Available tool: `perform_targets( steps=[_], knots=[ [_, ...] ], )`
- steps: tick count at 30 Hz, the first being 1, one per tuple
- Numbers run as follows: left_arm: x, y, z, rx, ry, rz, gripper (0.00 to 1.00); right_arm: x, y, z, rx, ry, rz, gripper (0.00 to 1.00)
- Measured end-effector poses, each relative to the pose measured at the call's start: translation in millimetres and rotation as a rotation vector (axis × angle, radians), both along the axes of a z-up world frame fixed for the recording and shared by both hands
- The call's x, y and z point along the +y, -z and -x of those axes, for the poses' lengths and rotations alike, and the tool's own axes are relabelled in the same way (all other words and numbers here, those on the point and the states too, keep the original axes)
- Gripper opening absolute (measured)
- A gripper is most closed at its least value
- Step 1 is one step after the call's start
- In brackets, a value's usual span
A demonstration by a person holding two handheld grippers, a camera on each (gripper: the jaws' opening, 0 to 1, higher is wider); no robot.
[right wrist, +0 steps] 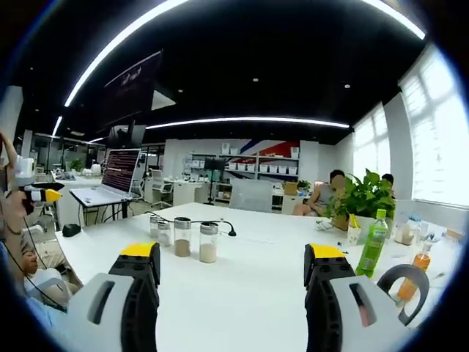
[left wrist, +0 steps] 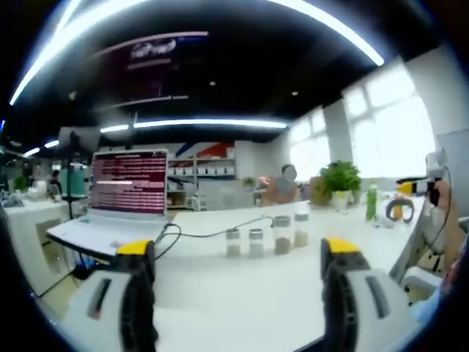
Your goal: Rotate the seasoning bottle until the label or dispensing opening points toward the visible target arrow and the bottle remains upright within the marked orientation range
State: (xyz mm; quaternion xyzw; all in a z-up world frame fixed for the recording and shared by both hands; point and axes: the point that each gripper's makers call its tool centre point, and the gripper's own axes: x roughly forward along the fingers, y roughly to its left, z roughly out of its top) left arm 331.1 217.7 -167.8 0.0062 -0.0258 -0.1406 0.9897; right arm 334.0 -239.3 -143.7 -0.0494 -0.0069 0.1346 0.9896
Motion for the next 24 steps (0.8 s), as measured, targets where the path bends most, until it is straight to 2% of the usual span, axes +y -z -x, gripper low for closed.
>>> perform_targets(
  steps=[8, 20, 24],
  knots=[
    [2, 1.2, 0.9, 0.004, 0.01, 0.009, 1.0, 36, 1.5, -9, 0.014, -0.075, -0.002, 0.83],
    [13, -7.9, 10.6, -0.029, 0.023, 0.029, 0.98, 76, 1.9, -23, 0.011, -0.099, 0.055, 0.83],
    [16, -11.0, 13.2, -0.045, 0.008, 0.025, 0.97, 88, -1.8, -28, -0.005, -0.119, 0.02, 0.81]
  ],
)
